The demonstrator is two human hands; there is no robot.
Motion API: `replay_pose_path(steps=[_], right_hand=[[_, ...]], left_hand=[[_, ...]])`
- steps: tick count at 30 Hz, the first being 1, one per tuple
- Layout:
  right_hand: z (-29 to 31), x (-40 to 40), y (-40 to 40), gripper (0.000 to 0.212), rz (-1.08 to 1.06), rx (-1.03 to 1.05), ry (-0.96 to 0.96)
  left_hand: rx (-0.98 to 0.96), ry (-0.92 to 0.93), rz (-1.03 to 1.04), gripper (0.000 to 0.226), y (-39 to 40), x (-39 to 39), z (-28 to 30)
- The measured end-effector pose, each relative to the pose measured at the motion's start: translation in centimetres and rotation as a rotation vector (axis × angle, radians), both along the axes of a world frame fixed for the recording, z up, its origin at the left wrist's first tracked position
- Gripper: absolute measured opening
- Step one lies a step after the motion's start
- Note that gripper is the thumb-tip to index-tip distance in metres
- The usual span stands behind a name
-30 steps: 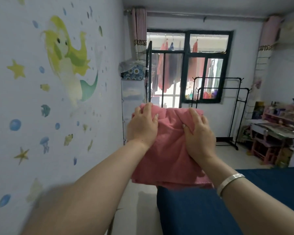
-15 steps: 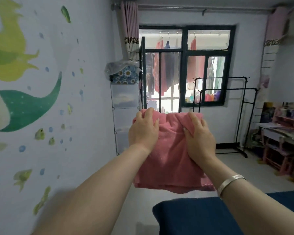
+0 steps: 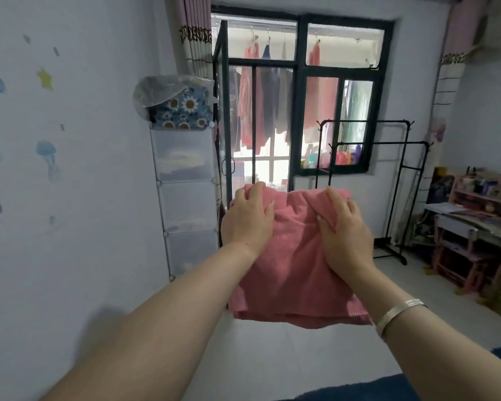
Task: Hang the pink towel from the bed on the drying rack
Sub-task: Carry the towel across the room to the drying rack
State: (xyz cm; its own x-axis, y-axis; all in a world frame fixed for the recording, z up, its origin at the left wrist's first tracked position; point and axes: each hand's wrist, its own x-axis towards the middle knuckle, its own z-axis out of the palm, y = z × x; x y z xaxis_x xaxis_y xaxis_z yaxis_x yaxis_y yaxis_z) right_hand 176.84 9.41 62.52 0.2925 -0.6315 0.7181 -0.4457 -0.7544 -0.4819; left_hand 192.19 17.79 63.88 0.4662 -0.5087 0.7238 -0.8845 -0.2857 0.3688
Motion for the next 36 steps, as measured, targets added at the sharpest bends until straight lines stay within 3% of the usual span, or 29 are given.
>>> replay_pose_path(steps=[4,16,26,36], right_hand=[[-0.5,6.1,-4.1,0.047,-0.078,0.019,0.002],[-2.3,16.4,-23.1,0.040,-0.310,0.022,-0.015],[-1.8,23.8,-39.5,0.044,-0.439,0.091,0.030],[-1.0,27.9,-55.3,0.045,-0.643,0.049,0.023]], left_hand=[[0.033,0.006,-0.064,0.036,-5.7,7.1,-0.4],[0.093,0.044,-0.305,0.038,-27.7,18.2,-1.6],[0.152,0.024,-0.423,0.036,-46.4,26.1,-1.1],[0.093,-0.029,-0.673,0.041,-66.6,30.4,-0.5]])
